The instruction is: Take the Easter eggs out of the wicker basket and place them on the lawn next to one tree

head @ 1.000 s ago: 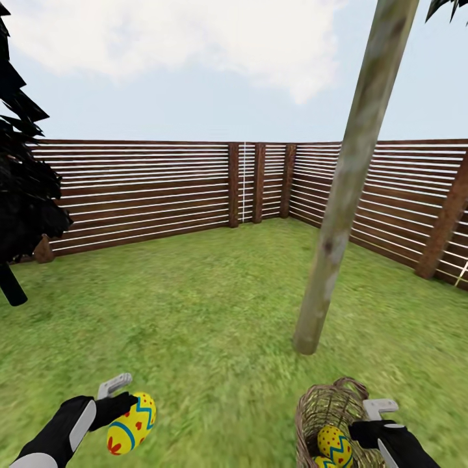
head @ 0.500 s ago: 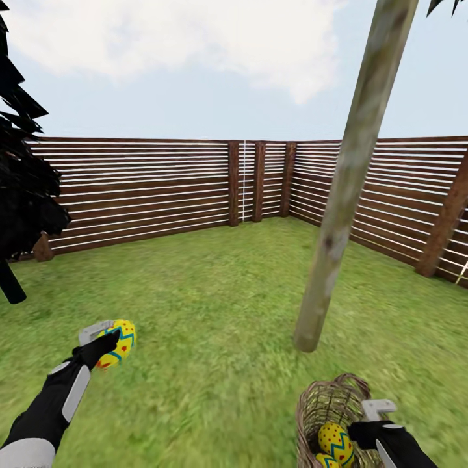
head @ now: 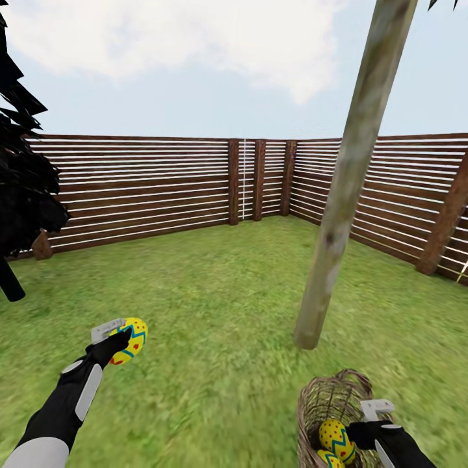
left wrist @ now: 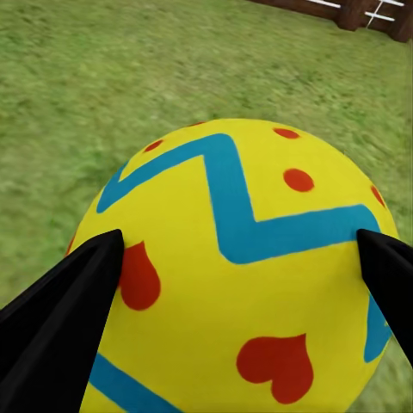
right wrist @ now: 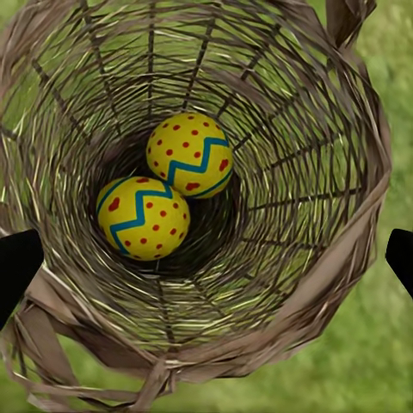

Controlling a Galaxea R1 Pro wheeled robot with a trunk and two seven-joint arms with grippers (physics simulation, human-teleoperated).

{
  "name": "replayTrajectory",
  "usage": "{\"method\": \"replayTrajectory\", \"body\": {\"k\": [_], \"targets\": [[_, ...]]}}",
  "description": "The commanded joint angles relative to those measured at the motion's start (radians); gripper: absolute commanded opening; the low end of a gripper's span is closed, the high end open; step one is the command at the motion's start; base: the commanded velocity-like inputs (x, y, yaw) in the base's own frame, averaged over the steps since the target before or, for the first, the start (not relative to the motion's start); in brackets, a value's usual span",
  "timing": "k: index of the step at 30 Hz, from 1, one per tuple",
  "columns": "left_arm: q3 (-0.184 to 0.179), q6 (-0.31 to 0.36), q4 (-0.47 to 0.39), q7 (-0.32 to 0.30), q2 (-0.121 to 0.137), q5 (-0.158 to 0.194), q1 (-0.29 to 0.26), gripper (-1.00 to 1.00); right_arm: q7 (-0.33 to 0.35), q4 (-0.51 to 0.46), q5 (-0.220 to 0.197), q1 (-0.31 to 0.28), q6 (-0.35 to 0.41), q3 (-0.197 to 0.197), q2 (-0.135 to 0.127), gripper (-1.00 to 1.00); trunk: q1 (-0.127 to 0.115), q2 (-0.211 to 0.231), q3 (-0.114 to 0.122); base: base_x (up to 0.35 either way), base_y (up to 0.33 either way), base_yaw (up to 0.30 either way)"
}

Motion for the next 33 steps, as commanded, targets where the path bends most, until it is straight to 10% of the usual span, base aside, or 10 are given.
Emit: {"method": "replayTrajectory", "body": {"k": [1,33], "targets": [[0.002,0.006,-0.002,-0.004,0.0,0.009,-0.001,-1.0,-0.004,-0.001,-0.008,0.0,0.005,0.004,-0.001,1.0,0.004,-0.008,-0.004,0.0,0.0,0.0],[0.002,0.005,0.004,-0.013,-0.002,0.01,-0.001,-1.0,-0.004,0.003,-0.006,0.0,0.002,0.004,-0.001,1.0,0.127,-0.232,-0.105,0.0,0.0,0.0]]}}
